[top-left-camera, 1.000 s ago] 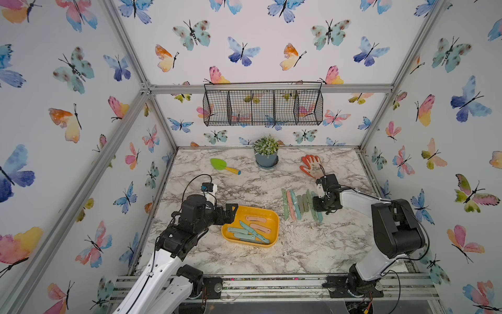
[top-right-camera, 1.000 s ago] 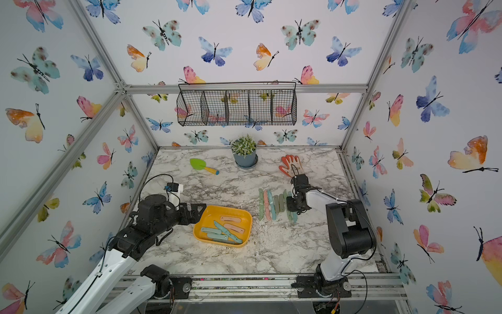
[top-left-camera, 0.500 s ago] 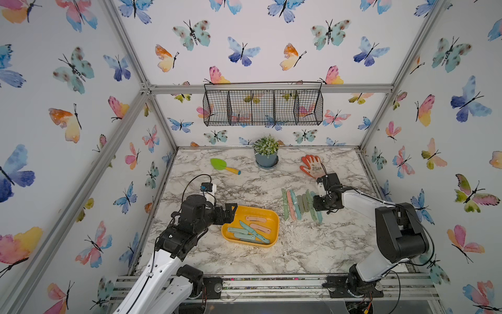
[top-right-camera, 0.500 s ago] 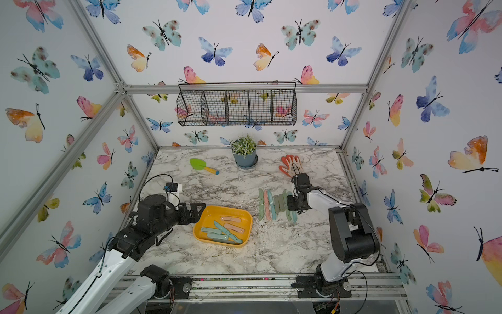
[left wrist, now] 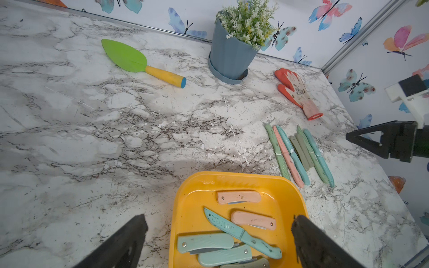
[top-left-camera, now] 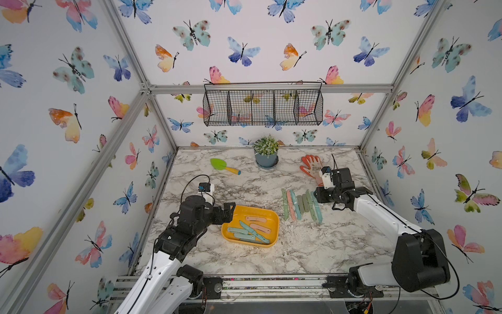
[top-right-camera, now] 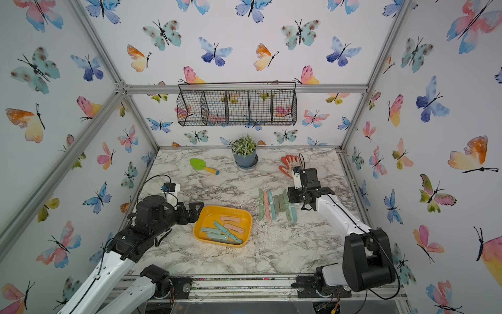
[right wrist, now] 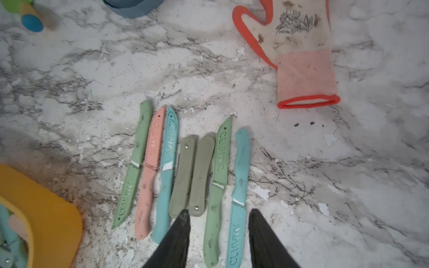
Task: Take the fruit knife out of the storage box
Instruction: Pick up the fruit knife from the storage box.
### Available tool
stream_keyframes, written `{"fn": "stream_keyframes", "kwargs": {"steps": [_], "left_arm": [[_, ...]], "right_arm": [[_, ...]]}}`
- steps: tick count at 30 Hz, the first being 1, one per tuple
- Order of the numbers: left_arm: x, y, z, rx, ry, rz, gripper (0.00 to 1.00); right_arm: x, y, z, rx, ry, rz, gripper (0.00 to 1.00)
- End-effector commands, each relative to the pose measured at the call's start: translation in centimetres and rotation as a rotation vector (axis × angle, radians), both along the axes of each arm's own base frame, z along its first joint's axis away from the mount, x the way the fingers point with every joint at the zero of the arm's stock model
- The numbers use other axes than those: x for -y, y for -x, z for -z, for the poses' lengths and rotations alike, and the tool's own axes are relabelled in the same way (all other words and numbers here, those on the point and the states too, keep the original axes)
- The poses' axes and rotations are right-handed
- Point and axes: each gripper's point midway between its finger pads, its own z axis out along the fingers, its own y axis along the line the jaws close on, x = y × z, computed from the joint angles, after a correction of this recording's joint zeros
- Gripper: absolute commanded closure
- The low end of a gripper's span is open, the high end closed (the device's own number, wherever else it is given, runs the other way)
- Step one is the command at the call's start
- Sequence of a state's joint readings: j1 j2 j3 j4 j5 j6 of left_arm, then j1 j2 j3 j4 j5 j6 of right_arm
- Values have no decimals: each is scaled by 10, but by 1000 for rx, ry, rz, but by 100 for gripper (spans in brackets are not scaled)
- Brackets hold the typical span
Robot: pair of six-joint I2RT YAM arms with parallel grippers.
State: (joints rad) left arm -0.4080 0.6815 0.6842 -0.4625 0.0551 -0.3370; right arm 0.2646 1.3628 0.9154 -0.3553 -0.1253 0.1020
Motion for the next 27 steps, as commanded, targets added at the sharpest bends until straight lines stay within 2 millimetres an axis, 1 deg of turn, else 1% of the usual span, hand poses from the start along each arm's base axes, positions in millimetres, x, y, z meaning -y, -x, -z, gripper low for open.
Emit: {"fn": "stream_keyframes", "kwargs": {"steps": [1,3,6,7,9,11,14,18,21,23,27], "left_arm": [[-11,0,-12,35,-7,-57,2],[-18,0,-14,50,-11,-96,1],[-31,-1,-19,79,-17,-170,2],[-36,-1,-18,86,-20,-198,2],[-46,-1,-20,98,-28,-253,1],[-53,-1,-21,101,-39,-291,2],[-58,-1,-22,103,-48,-317,2],[-60,-1,-22,100,-52,-329,2],[-63,0,-23,105,-53,-342,2],[-64,0,-24,109,-51,-349,2],[-64,1,-26,116,-46,-350,2]], "right_arm": [[-29,10,-13,54,-57,-134,55],[-52,17,-19,85,-59,-214,55],[-94,34,-22,115,-39,-362,54],[-106,39,-22,119,-37,-402,54],[-134,54,-24,133,-45,-513,54],[-158,70,-26,144,-70,-614,54],[-189,92,-27,151,-92,-740,54],[-220,117,-17,122,-84,-871,54],[-238,131,-4,80,-48,-942,54],[-248,136,7,48,-14,-968,54],[-262,138,34,-27,63,-986,55]]}}
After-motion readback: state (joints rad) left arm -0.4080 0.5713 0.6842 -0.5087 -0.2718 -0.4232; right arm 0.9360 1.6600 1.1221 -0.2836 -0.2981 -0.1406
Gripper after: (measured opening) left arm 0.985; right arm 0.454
